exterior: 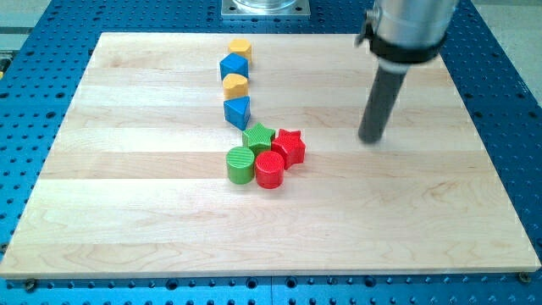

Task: Move the blue triangle to the top right of the green star

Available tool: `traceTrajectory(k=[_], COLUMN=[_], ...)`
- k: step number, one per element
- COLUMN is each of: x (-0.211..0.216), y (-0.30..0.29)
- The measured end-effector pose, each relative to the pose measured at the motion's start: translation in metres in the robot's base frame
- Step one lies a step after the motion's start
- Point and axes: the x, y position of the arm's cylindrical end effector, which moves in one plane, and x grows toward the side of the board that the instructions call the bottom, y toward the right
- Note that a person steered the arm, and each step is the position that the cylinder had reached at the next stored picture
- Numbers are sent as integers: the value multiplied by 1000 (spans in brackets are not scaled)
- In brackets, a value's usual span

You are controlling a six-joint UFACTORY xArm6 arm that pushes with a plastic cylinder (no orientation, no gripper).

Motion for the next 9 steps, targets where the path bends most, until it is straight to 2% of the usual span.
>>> traceTrajectory(k=[1,2,3,4,6,7,9], x=[-84,-124,-123,-99,-83,-54,-31], y=[-1,-29,-74,-120,-182,-202,-202])
